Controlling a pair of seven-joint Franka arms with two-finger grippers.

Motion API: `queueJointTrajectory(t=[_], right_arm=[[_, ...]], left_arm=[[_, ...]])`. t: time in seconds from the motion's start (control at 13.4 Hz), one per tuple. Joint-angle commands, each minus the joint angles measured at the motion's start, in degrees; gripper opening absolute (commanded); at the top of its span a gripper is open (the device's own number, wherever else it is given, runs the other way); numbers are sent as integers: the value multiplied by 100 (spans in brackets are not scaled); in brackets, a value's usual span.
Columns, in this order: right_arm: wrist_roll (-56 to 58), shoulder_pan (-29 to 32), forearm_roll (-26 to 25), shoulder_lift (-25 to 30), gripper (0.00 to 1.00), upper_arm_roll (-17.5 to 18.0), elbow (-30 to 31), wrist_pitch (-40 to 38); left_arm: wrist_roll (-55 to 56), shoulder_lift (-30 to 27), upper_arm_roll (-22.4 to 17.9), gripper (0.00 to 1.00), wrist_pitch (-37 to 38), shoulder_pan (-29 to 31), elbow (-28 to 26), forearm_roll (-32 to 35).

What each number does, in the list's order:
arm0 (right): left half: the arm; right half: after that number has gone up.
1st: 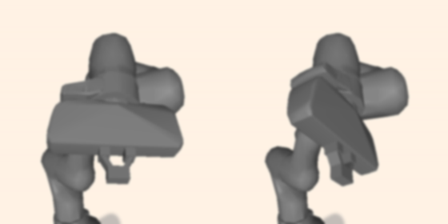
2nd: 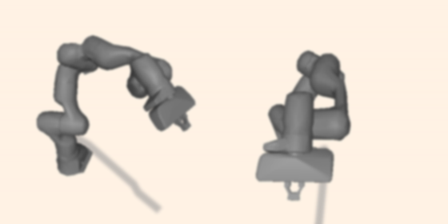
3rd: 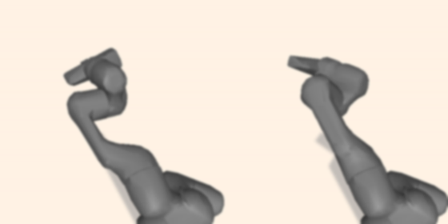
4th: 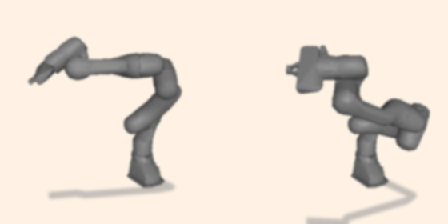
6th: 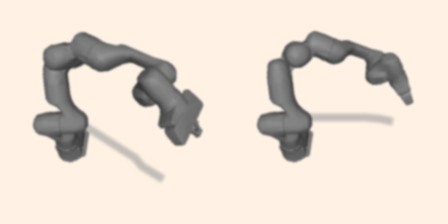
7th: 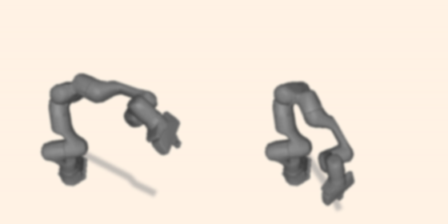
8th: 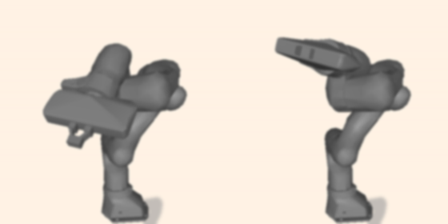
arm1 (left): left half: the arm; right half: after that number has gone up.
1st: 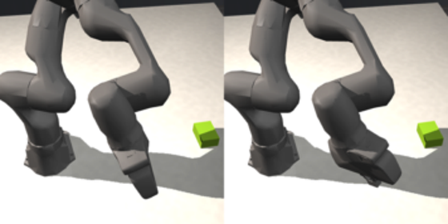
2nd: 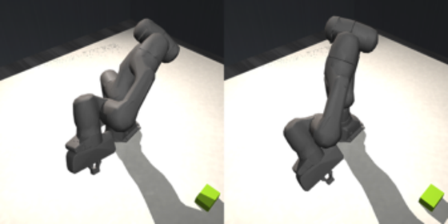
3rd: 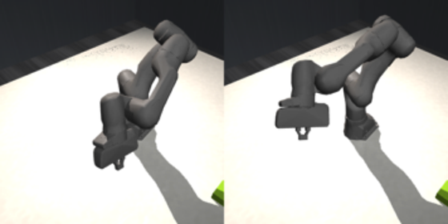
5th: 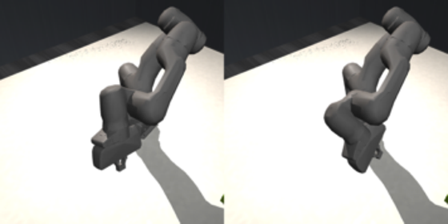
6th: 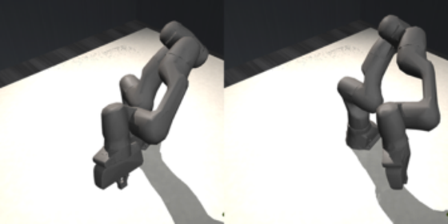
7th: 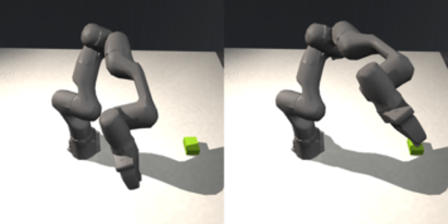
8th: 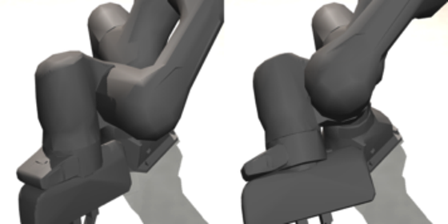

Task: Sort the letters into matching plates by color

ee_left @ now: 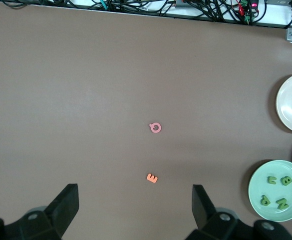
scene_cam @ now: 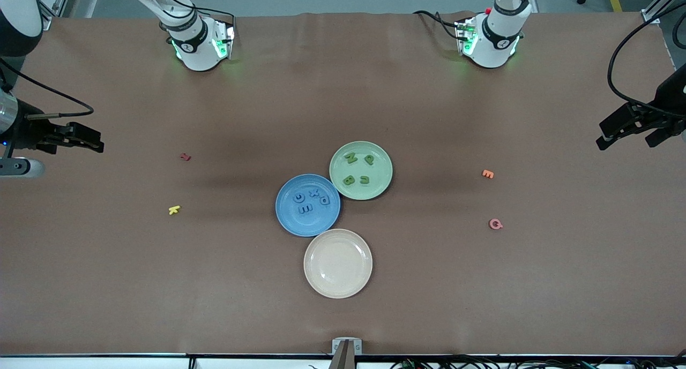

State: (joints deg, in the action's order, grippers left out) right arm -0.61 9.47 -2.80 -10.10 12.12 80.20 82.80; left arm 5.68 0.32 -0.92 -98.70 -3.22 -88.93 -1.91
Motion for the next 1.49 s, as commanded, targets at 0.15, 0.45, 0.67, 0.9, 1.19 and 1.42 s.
queueJointTrajectory(t=[0.15, 0.45, 0.67, 0.9, 1.19, 1.42], right_arm=[[17, 20, 96, 34, 100, 71, -101, -492], [17, 12, 184, 420, 100, -8, 126, -651], [17, -803, 192, 772, 100, -883, 495, -555], [25, -841, 201, 895, 100, -940, 566, -546], [25, -850, 210, 1062, 100, -949, 619, -528], [34, -797, 394, 1343, 100, -984, 759, -511]], left_arm=[[-67, 38, 4, 100, 97, -12, 104, 42], [-67, 38, 4, 100, 106, -12, 104, 42], [-67, 38, 4, 100, 97, -12, 104, 42], [-67, 38, 4, 100, 106, -12, 104, 42], [-67, 38, 4, 100, 106, -12, 104, 42], [-67, 38, 4, 100, 106, -12, 104, 42]])
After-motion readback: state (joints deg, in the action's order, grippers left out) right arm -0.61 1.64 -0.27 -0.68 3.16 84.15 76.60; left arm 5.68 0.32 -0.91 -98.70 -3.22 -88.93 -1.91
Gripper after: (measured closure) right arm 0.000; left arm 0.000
